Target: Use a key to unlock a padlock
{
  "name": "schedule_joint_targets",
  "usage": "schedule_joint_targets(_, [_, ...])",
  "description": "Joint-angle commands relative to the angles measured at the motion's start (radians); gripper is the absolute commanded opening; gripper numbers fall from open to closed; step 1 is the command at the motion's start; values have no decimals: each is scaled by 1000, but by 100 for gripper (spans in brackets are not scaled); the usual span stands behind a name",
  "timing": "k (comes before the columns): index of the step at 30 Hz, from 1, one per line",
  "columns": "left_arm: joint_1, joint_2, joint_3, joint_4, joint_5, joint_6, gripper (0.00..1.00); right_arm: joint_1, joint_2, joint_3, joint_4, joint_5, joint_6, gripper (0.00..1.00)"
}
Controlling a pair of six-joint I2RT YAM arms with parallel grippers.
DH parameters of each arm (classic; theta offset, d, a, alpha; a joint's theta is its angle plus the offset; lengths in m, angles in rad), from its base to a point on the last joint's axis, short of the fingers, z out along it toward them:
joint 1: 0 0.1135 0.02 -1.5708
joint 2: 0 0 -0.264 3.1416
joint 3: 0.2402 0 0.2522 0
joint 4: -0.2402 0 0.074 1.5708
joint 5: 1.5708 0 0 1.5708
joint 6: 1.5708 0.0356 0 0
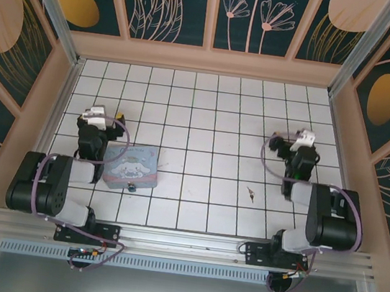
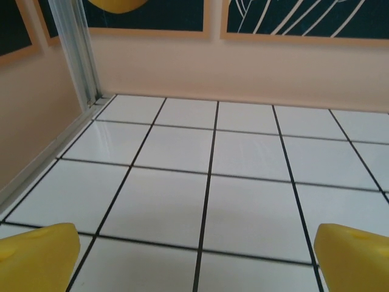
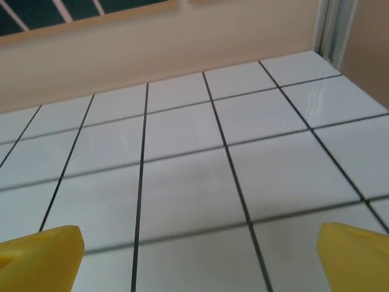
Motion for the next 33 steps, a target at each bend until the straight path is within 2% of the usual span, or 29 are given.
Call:
schedule_joint_targets(1, [7,-78,94,-190,-10,-33,99,-11,-76,189,-315,4,72,99])
schedule_joint_targets(6, [5,-203,192,-417,-57,-205,99,-10,-119,343,-554,-17,296,99])
schedule_joint_targets(9, [5,-276,232,-551,-103,-369,99,7,-150,349,-590,-123,338,99])
schedule_joint_targets(13, [5,-351,250,-716,-97,-571,99,90,-239,310,-628,-141,341,99])
schedule_joint_targets(15, [4,-371,270,-816,-38,-618,99,160,-284,303,-694,-123,353,99])
schedule_joint_targets(18, [2,-402,297,-971,20,-642,99,279,-355,284,-773,-98,403,97])
schedule_joint_targets(24, [1,-469,341,-1272,28,-601,99,557,-374,236,-872,-46,534,88])
schedule_joint_targets(27, [1,-491,330,-1352,48,-578,99,679,-333,219,-852,-4,587,87])
schedule_joint_targets(33, [1,-570,233,-1401,77,-587,99,849,-213,271,-803,29,653,84])
